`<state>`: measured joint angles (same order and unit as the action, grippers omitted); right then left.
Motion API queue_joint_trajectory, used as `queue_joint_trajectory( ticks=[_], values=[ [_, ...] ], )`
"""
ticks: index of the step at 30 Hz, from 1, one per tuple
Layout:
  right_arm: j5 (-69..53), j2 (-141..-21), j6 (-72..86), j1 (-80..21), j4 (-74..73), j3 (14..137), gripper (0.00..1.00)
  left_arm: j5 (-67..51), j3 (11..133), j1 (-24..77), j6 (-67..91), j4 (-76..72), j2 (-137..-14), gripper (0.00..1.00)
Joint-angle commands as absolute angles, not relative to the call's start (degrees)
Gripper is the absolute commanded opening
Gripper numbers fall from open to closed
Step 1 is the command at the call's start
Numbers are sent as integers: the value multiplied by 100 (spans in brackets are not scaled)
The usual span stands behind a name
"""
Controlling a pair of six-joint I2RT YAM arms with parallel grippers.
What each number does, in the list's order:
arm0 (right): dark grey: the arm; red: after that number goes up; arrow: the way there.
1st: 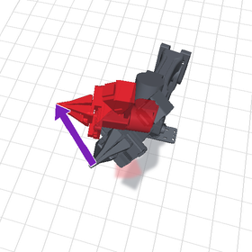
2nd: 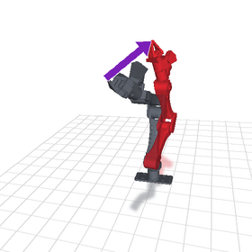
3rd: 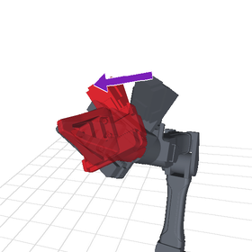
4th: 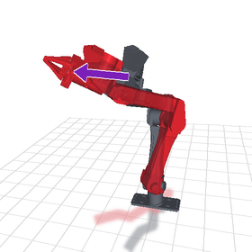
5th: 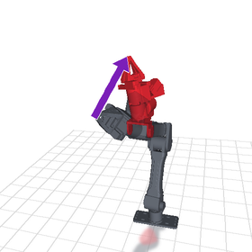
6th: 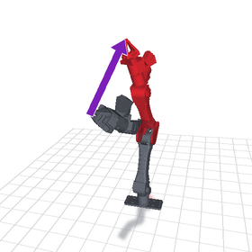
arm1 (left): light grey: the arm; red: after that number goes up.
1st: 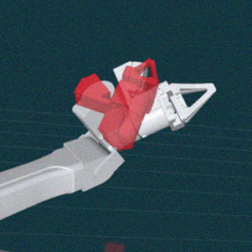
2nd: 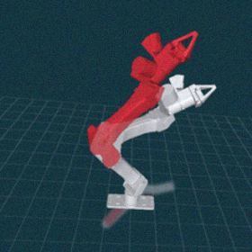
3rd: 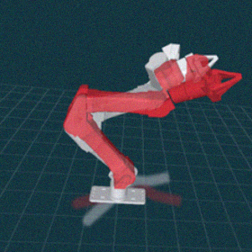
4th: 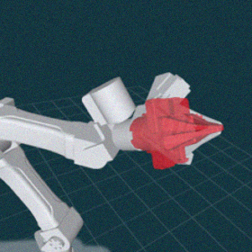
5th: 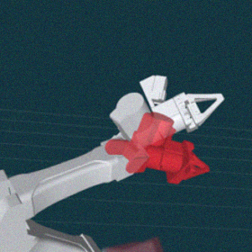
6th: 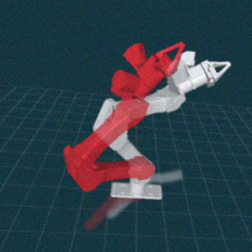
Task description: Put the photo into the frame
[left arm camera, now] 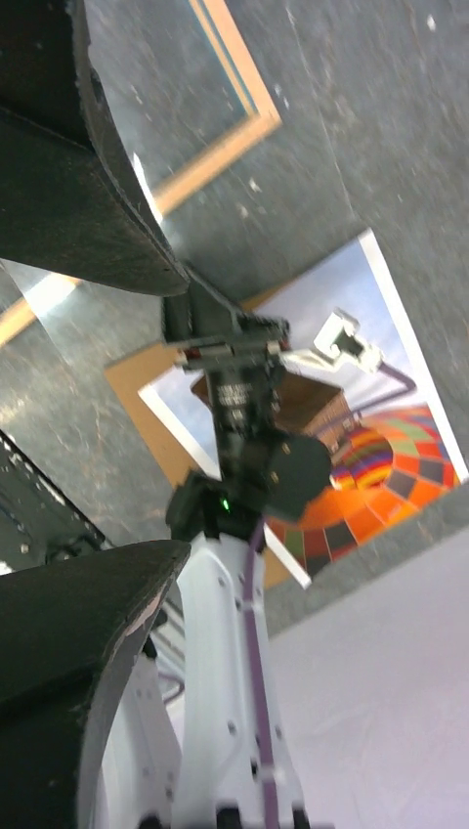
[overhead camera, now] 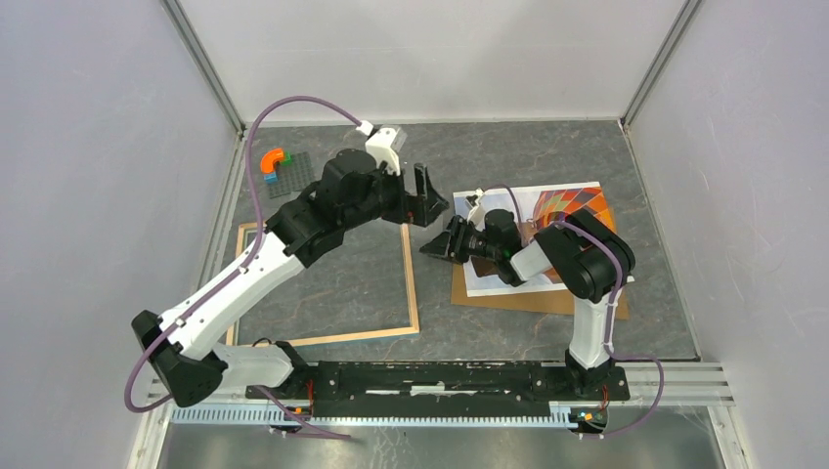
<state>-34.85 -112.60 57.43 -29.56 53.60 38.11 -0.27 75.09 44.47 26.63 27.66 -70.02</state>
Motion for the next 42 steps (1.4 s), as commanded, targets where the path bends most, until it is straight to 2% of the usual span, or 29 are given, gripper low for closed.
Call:
queue_joint_trajectory(
  ticks=[1, 7, 11, 14, 20, 42],
  values=[
    [-3015, -11329, 6216, -3058, 6051, 3690, 53, -495, 8235, 4633, 3021, 2574, -7339, 100],
    [-2762, -11477, 6642, -3178, 6268, 3619, 44, -389, 7810, 4676, 2651, 2240, -7117, 100],
    [-2899, -11518, 7107, -3190, 6567, 3560, 30, -47, 7371, 4676, 2217, 2167, -6787, 100],
    [-2935, -11345, 7184, -3209, 6221, 3580, 23, 125, 7437, 4675, 2091, 2293, -6742, 100],
    [-3105, -11192, 7627, -3293, 5898, 3643, 1, 67, 7409, 4671, 2118, 2294, -6630, 100],
    [-3551, -11091, 9605, -3591, 6416, 3832, 0, 26, 7389, 4673, 2136, 2292, -6557, 100]
  ],
)
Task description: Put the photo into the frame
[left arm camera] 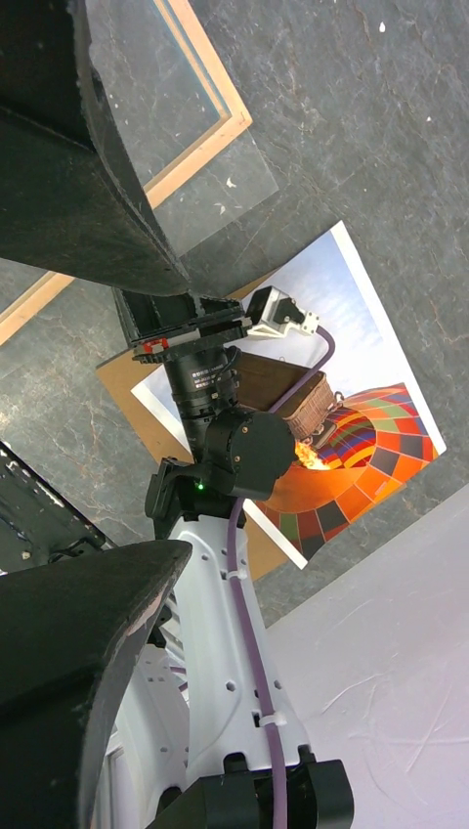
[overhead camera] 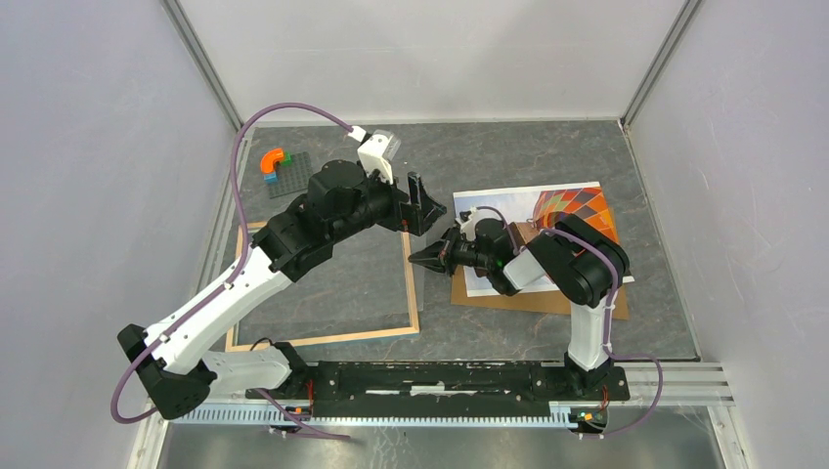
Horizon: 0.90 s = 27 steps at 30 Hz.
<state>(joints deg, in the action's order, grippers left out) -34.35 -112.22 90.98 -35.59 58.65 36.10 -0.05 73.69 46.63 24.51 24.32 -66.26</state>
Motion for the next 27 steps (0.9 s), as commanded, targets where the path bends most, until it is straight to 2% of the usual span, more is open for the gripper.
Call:
queue_joint_trajectory(
  ticks=[1, 27],
  values=[
    [-3543, -11091, 9661, -3593, 6441, 3847, 0, 26, 7383, 4670, 2135, 2294, -6570, 100],
    [-3628, -12046, 10268, -4090, 6706, 5076, 0, -114, 7374, 4632, 2180, 2291, -6751, 100]
  ],
)
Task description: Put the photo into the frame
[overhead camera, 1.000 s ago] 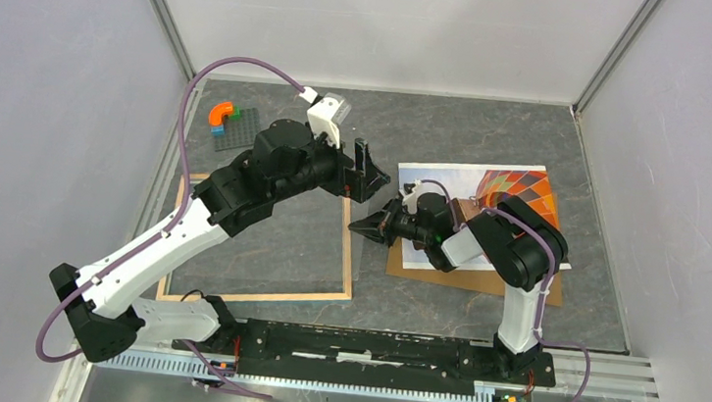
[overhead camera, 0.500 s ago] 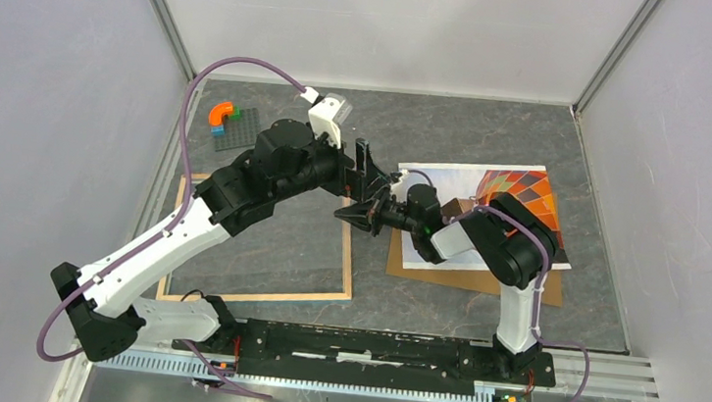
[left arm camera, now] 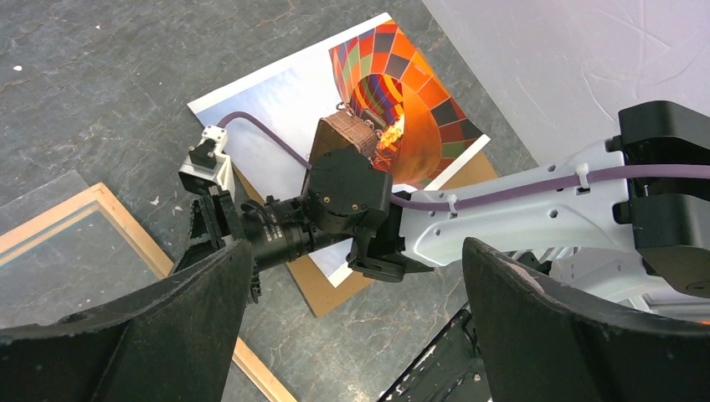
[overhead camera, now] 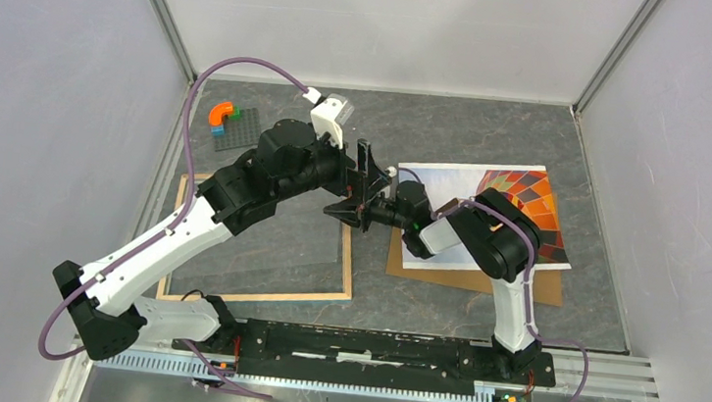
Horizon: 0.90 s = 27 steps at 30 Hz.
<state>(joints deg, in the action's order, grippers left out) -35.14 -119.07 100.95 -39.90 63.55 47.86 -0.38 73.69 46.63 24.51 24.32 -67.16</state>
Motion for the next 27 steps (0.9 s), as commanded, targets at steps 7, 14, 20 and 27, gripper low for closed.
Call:
queue_joint_trajectory(
  ticks=[7, 14, 20, 27],
  values=[
    [-3626, -12214, 10329, -4166, 6776, 5244, 0, -148, 7374, 4623, 2197, 2289, -6775, 100],
    [-3727, -12244, 9961, -4174, 6469, 5359, 0, -160, 7386, 4614, 2202, 2289, -6776, 100],
    [-3820, -12109, 9167, -4136, 6059, 5358, 0, -185, 7385, 4615, 2210, 2293, -6781, 100],
    [-3975, -11985, 8590, -4080, 5625, 5341, 0, -206, 7385, 4614, 2215, 2292, -6778, 100]
  ],
)
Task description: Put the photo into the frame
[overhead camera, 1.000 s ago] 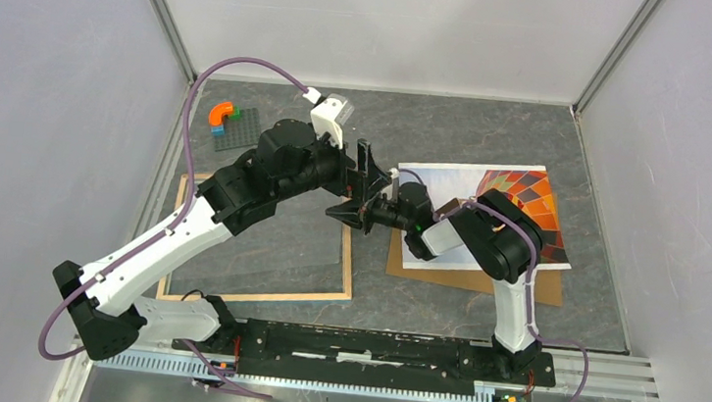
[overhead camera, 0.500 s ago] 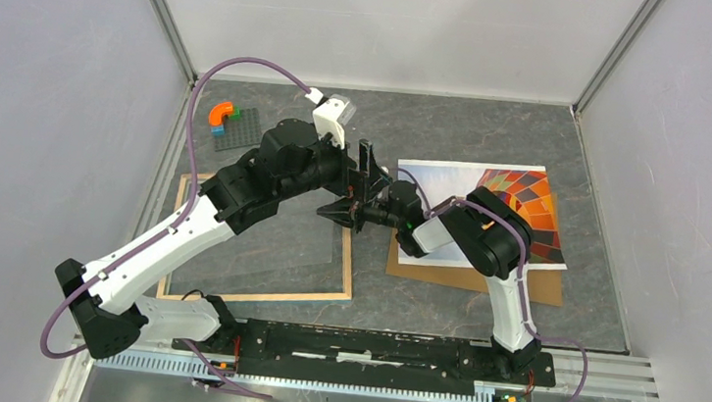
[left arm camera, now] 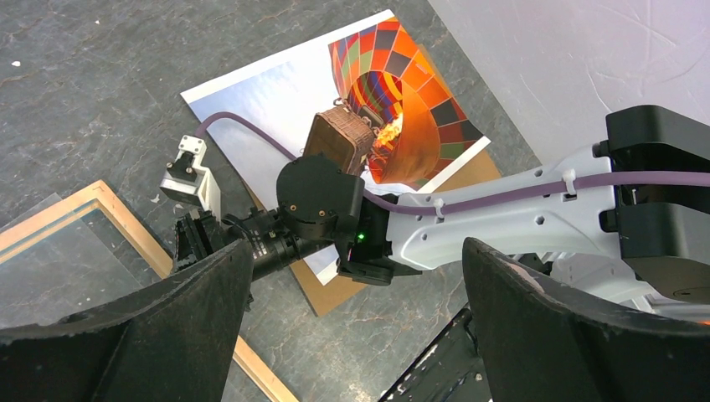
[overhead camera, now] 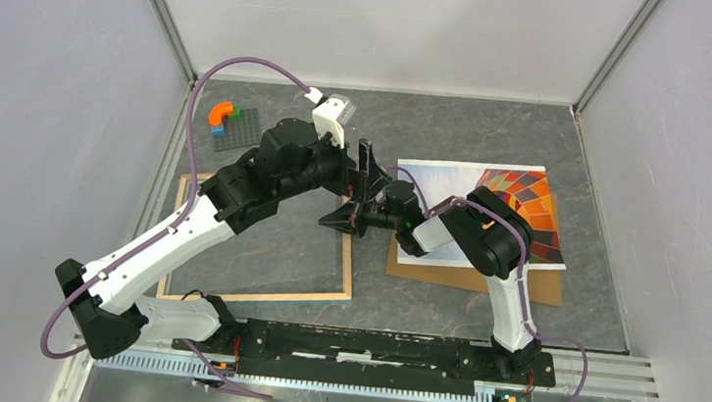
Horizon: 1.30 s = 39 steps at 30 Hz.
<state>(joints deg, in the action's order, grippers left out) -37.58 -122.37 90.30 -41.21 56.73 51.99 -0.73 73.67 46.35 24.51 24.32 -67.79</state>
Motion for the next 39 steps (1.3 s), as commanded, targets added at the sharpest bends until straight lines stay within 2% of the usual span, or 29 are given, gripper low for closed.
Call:
queue_joint_trajectory(
  ticks=[1, 13, 39],
  values=[
    [-3977, -11969, 8566, -4072, 5616, 5329, 0, -206, 7384, 4614, 2212, 2291, -6779, 100],
    [-4039, -11933, 8497, -4025, 5847, 5164, 0, -243, 7383, 4614, 2230, 2294, -6789, 100],
    [-3372, -11806, 8315, -4078, 6209, 4849, 0, -344, 7371, 4623, 2294, 2259, -6750, 100]
  ],
)
